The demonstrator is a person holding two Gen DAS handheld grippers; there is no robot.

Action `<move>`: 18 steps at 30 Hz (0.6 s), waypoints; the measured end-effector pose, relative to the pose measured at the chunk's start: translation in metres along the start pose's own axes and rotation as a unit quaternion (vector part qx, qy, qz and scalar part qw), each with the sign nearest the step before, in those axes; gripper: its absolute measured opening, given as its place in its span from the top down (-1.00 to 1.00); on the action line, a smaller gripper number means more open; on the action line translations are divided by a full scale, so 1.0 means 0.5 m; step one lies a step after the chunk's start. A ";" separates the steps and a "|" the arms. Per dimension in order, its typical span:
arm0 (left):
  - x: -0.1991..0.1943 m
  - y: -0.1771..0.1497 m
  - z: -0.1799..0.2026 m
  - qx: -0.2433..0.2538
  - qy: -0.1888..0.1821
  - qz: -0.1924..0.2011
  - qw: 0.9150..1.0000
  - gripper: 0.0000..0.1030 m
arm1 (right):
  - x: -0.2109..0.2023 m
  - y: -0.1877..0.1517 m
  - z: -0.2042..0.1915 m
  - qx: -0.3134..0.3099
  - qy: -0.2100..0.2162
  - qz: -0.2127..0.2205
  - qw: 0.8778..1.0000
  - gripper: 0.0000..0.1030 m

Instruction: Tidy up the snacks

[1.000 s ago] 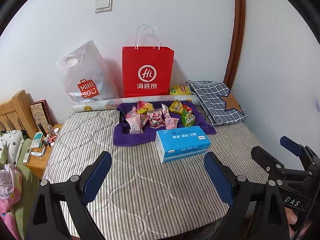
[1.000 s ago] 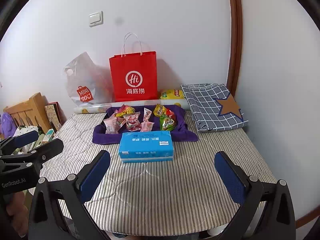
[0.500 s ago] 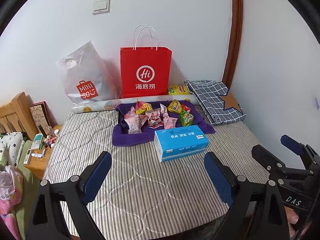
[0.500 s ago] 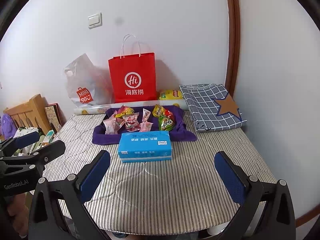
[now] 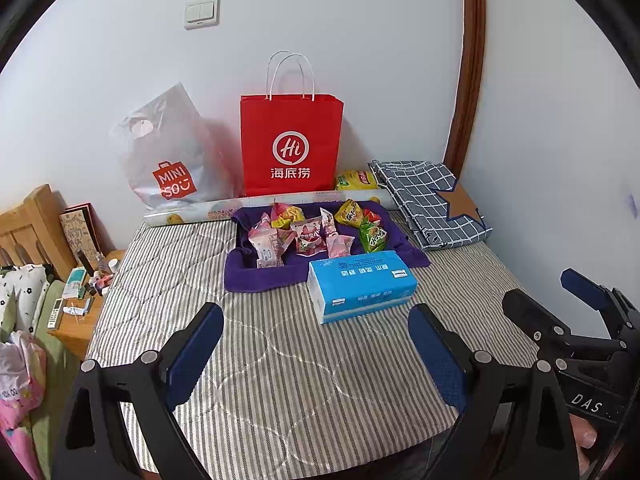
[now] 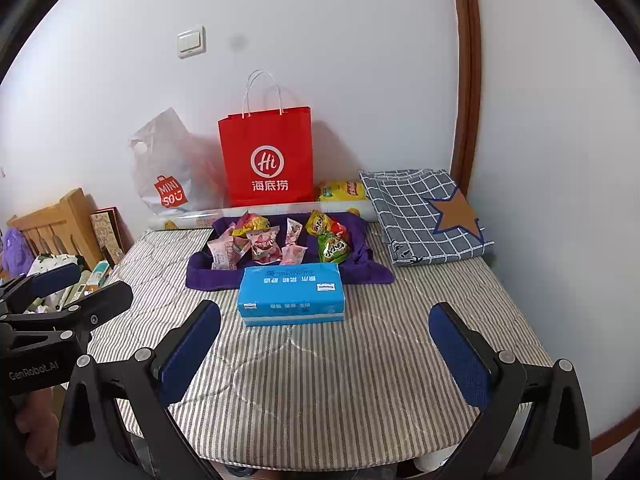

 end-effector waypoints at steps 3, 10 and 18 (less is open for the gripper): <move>0.000 0.000 0.000 0.000 0.000 0.000 1.000 -0.82 | 0.000 0.000 -0.001 0.000 0.001 -0.001 1.000 -0.99; 0.000 -0.001 0.000 0.000 0.000 -0.001 1.000 -0.82 | -0.001 0.000 -0.001 0.000 0.001 0.000 1.000 -0.99; -0.001 0.000 0.000 0.000 0.000 -0.001 1.000 -0.82 | 0.000 0.001 -0.004 0.000 0.001 0.001 1.000 -0.99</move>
Point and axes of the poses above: each gripper's, at about its wrist camera, not at the fingertips, and x roughly the way its jaws point, z to its right, y to its top, the point moved 10 cm from there along x, roughly the way its jaws point, and after that the axes turned 2 degrees about z, right-handed, at the moved point
